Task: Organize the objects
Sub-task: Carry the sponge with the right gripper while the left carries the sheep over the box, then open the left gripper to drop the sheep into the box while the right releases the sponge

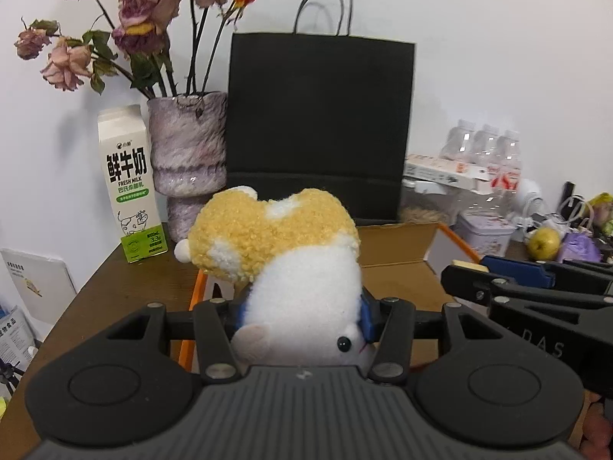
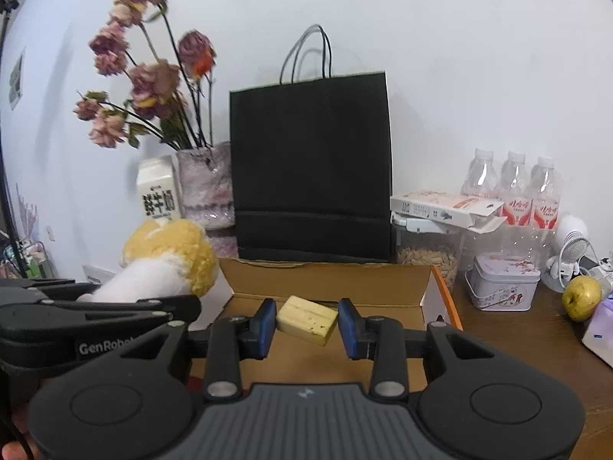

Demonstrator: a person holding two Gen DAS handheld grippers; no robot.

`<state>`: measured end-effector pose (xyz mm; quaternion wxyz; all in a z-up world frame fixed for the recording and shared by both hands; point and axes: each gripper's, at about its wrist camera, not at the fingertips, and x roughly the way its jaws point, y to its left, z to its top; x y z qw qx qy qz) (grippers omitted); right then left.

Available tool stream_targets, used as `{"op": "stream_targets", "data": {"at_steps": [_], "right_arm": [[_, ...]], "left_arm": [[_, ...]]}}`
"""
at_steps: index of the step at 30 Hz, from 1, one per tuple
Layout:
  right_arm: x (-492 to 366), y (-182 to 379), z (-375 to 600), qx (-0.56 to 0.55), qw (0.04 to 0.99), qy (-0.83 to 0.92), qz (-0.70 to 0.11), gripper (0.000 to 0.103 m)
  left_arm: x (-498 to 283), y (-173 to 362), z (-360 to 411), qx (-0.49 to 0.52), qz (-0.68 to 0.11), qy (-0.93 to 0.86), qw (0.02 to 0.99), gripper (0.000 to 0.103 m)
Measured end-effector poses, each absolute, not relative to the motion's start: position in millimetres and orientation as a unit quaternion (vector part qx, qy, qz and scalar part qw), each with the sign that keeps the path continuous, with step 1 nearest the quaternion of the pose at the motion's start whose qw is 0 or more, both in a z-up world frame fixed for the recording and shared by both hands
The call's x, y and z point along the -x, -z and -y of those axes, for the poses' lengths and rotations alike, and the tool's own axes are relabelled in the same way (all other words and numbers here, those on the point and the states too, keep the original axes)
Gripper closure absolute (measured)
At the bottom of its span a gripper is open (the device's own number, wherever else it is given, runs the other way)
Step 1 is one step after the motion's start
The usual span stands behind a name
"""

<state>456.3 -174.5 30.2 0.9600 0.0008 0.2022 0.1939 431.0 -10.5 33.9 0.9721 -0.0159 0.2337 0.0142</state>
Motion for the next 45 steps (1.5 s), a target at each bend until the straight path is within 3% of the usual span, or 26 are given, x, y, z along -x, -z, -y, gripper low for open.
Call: {"op": "stream_targets", "data": {"at_steps": [19,24,25,27,28,29,30,45], "right_arm": [[-523.2,9.7,156.3,0.005,0.96,-0.156,-0.234,0.069],[-529.5,21.0,153.5,0.015,0.954,-0.156,-0.257,0.068],[-529.6,22.6,152.7,0.018,0.954,-0.154,-0.258,0.066],[-530.0,24.2,152.6,0.021,0.954,-0.146,-0.261,0.045],[-530.4,24.1,153.9,0.019,0.956,-0.137,-0.26,0.039],[-531.2,24.3,155.8,0.017,0.956,-0.131,-0.261,0.021],[-531.8,24.4,158.3,0.01,0.957,-0.127,-0.26,0.006],[-532.4,20.4,165.0,-0.005,0.959,-0.12,-0.257,0.001]], "left_arm": [[-492.0,-3.5,14.9,-0.003,-0.247,-0.049,0.968,0.051],[-500.3,3.9,8.6,0.011,-0.266,-0.044,0.963,0.046],[-500.3,3.9,8.0,0.012,-0.263,-0.045,0.964,0.038],[-497.7,1.5,6.6,0.008,-0.249,-0.06,0.967,0.03],[-496.7,-0.2,4.5,0.008,-0.242,-0.065,0.968,0.017],[-495.8,-1.9,2.3,0.014,-0.236,-0.062,0.97,0.0],[-494.0,-3.8,0.4,0.022,-0.228,-0.058,0.972,0.0],[-486.3,-15.2,3.7,0.021,-0.209,-0.056,0.976,0.0]]}}
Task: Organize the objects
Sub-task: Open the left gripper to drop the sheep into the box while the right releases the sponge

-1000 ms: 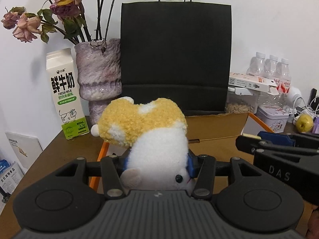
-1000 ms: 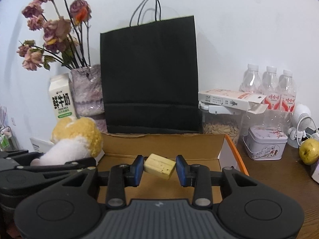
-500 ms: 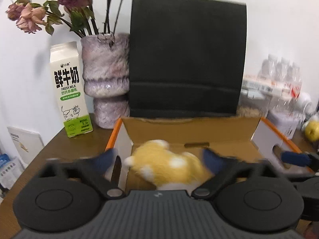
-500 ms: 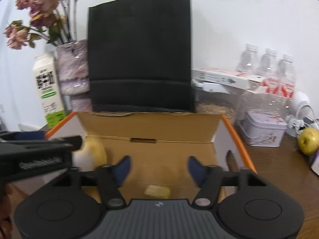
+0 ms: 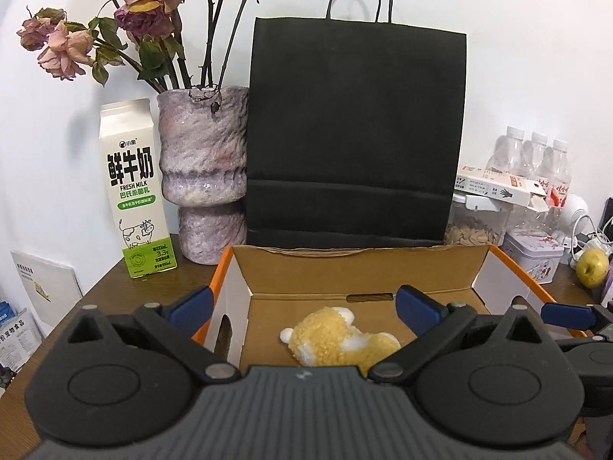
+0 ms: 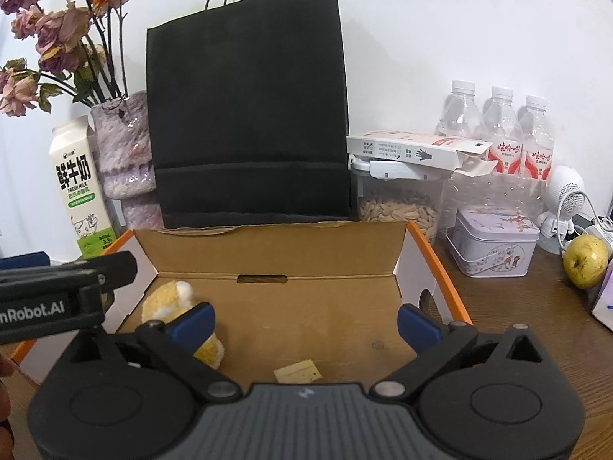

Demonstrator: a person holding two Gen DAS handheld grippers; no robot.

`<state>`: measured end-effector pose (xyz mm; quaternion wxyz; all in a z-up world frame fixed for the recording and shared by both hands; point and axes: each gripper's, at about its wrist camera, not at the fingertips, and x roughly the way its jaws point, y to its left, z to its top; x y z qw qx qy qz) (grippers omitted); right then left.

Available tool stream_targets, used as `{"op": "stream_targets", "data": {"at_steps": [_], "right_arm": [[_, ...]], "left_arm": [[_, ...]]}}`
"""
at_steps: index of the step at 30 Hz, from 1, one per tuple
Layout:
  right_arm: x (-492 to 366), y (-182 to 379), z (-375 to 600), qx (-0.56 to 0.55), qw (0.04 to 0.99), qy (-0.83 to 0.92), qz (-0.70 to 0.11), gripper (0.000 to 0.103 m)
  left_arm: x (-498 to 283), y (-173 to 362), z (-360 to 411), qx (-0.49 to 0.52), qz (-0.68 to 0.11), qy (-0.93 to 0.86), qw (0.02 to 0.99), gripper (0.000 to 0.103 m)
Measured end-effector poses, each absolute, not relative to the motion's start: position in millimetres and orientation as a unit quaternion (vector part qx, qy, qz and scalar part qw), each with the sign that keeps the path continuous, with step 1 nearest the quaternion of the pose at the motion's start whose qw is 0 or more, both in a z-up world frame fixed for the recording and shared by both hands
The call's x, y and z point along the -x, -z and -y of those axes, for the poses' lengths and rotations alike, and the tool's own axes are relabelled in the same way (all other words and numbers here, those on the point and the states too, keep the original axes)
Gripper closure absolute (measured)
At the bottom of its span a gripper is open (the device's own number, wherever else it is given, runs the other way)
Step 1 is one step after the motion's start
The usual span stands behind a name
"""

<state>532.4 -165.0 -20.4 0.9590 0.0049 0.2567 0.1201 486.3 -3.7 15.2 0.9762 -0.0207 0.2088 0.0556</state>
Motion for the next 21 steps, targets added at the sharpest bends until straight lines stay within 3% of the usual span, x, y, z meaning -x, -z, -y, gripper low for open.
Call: {"op": "stream_targets", "data": {"at_steps": [21], "right_arm": [[-477.1,-24.7,183.6,-0.008,0.965,-0.127,-0.227,0.0]], "left_arm": [[-422.6,-60.8,-9.7,0.042,-0.18,-0.041,0.982,0.0]]}}
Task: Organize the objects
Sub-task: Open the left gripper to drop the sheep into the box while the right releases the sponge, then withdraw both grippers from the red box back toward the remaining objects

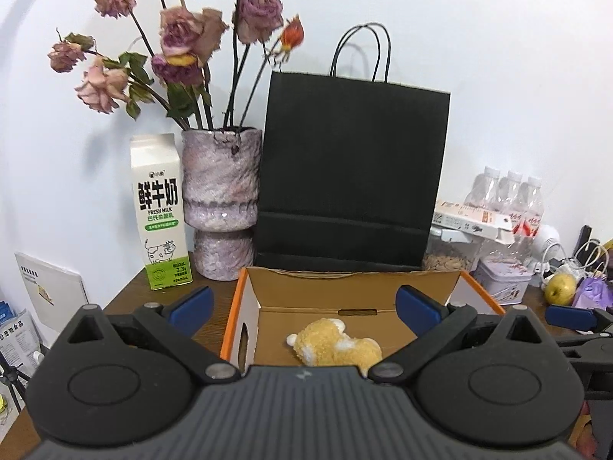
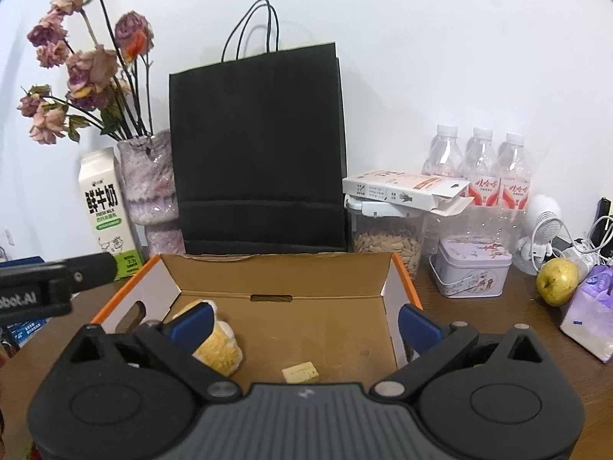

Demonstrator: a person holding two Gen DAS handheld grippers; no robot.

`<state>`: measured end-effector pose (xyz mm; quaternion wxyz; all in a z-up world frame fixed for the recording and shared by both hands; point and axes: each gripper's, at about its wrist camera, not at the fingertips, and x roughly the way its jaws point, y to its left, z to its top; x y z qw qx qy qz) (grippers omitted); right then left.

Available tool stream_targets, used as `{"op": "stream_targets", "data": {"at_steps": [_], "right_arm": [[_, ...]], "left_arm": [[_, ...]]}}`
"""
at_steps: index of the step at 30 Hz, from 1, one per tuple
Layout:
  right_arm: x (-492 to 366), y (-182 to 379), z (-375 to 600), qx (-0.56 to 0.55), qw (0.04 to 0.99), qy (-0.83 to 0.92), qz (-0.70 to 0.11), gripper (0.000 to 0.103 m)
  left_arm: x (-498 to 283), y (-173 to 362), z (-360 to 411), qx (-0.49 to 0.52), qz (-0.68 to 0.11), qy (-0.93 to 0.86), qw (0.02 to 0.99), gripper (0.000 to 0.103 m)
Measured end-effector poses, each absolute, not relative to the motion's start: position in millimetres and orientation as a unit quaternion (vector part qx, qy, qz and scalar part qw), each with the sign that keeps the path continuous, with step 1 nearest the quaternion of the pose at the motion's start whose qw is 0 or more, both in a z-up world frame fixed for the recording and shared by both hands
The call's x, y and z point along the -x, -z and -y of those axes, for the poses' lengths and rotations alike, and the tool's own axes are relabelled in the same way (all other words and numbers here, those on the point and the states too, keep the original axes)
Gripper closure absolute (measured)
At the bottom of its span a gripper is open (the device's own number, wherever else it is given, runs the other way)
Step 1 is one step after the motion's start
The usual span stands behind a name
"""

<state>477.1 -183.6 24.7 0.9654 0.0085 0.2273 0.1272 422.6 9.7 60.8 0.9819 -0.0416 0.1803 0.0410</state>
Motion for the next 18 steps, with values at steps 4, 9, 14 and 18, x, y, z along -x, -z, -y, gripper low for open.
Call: {"op": "stream_targets", "data": {"at_steps": [4,9,14,18], "right_arm": [[-462.4,-30.2,190.4,-0.012,0.967,-0.126,-0.222,0.0],[-441.0,-37.6,197.8,-0.014,0.969,-0.125,-0.211,0.0],[-414.7,-47.2,201.7,-0.013,0.972,-0.131,-0.196,0.0],[-393.7,-52.3,202.4,-0.01,0.973,-0.134,-0.187,0.0]], "left_arm": [[-404.7,-67.9,-11.6,0.044,-0.175,-0.036,0.983,0.0],[-383.6,-73.2,-14.0,0.047,-0.172,-0.033,0.983,0.0],[-361.9,-76.9,-15.1,0.046,-0.167,-0.031,0.984,0.0],[-345.8,-80.0,-17.0,0.045,-0.163,-0.032,0.985,0.0]]}}
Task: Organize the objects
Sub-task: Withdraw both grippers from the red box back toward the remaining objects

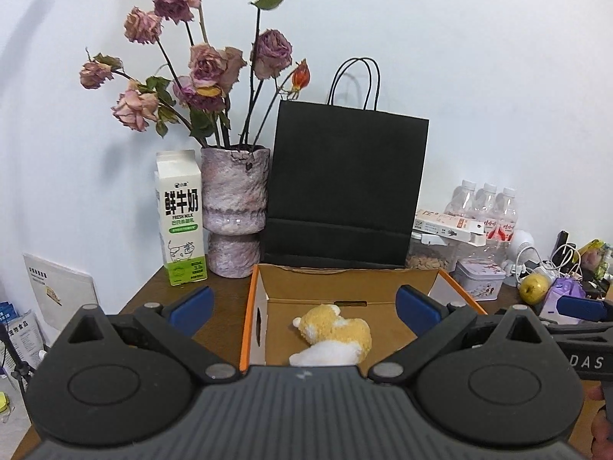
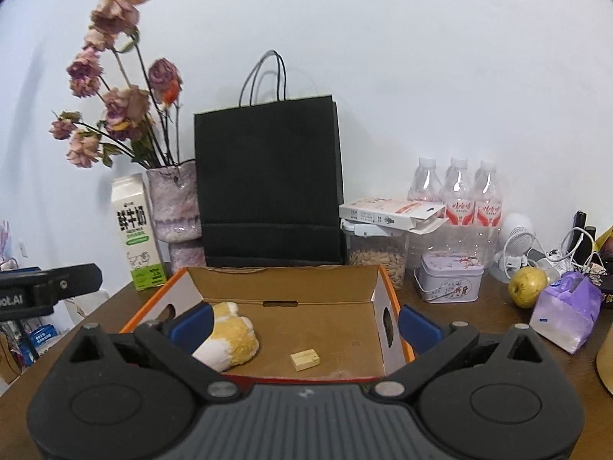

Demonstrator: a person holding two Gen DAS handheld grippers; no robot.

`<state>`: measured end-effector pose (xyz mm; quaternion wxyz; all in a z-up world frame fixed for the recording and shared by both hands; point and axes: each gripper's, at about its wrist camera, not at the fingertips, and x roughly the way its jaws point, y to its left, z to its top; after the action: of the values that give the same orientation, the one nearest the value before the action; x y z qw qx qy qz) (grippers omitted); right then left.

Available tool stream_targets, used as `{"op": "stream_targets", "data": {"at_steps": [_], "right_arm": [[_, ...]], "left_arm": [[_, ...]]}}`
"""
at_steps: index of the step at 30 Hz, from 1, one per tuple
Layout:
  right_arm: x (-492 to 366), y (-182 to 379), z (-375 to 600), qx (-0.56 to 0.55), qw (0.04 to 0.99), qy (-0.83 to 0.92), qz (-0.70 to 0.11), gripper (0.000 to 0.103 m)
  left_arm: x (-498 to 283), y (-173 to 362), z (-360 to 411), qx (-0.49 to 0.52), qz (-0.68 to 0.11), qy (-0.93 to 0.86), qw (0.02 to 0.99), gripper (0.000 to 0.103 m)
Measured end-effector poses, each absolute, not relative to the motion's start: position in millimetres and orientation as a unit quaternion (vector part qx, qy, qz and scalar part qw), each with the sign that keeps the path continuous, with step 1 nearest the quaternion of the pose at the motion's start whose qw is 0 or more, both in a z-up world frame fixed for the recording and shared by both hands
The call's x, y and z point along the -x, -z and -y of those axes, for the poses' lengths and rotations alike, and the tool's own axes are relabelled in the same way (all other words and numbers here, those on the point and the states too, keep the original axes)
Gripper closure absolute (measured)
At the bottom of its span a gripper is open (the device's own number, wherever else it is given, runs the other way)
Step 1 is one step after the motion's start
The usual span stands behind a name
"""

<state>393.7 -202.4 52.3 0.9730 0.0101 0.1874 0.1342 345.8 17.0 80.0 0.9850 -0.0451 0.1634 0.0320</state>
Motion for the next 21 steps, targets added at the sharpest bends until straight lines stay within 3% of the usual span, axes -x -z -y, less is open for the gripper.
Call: {"op": "stream_targets", "data": {"at_steps": [21], "right_arm": [[-289.7,-47.7,189.5,0.005,0.972,-0.155,-0.179,0.0]], "left_arm": [[-251.7,-74.3,-20.0,0.057,-0.171,-0.033,0.983,0.0]]}}
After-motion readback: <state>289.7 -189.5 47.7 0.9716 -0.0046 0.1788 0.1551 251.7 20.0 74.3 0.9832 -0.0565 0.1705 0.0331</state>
